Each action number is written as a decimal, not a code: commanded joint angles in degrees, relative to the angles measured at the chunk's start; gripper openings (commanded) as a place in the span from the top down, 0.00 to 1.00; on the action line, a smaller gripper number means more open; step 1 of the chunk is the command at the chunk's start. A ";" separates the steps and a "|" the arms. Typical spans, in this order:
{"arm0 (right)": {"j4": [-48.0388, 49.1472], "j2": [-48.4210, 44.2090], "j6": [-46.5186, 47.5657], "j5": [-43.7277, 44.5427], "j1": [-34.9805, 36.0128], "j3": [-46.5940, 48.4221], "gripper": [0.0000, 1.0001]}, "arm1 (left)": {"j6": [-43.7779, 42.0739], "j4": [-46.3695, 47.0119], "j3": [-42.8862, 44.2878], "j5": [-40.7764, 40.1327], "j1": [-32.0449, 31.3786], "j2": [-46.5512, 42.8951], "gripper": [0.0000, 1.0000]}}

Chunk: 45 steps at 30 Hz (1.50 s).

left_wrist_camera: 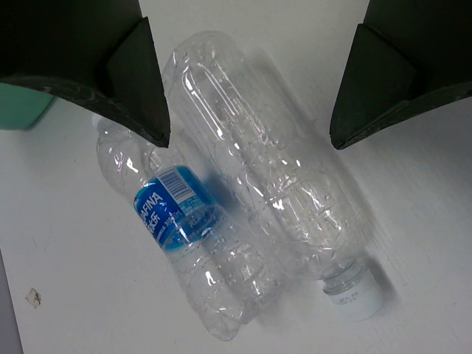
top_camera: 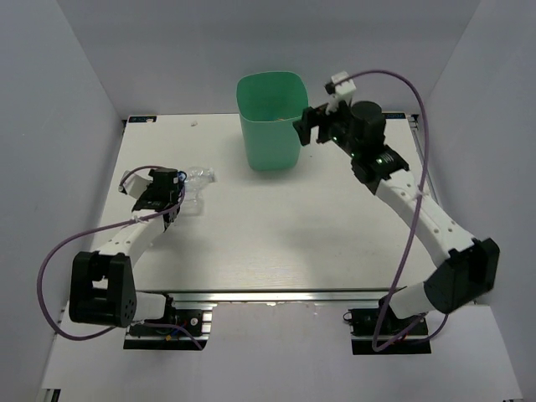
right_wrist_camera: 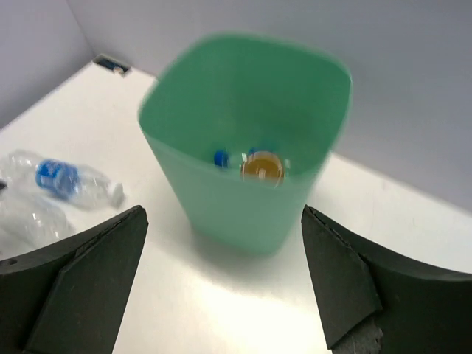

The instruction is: Put the plastic bottles in the bin

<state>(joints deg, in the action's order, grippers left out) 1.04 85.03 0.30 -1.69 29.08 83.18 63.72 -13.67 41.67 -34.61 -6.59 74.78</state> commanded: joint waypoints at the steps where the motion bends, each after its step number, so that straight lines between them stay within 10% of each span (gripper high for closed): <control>1: 4.06 -4.07 -6.00 0.11 -3.05 -11.08 0.11 | 0.79 4.52 2.71 1.74 0.96 2.38 0.02; 21: -0.51 -14.72 -11.98 0.72 -6.93 -27.80 0.11 | 4.66 -0.48 6.67 3.23 1.32 18.55 0.05; 31: 0.28 -19.28 -12.07 3.45 -6.84 -29.91 0.11 | 2.64 -4.09 3.69 3.59 1.32 4.98 0.39; 38: 3.71 -20.61 -14.71 4.33 -7.02 -31.41 0.11 | -13.79 8.12 9.37 7.79 1.23 -9.47 0.45; 45: 3.71 -21.84 -14.27 5.47 -6.93 -32.20 0.11 | -22.40 23.15 24.31 27.57 -2.19 -0.45 0.56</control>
<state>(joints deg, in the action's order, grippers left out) 1.63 65.06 -13.47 2.48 22.24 51.48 47.51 1.02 59.99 -17.26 -6.33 69.67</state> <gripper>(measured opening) 0.895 0.698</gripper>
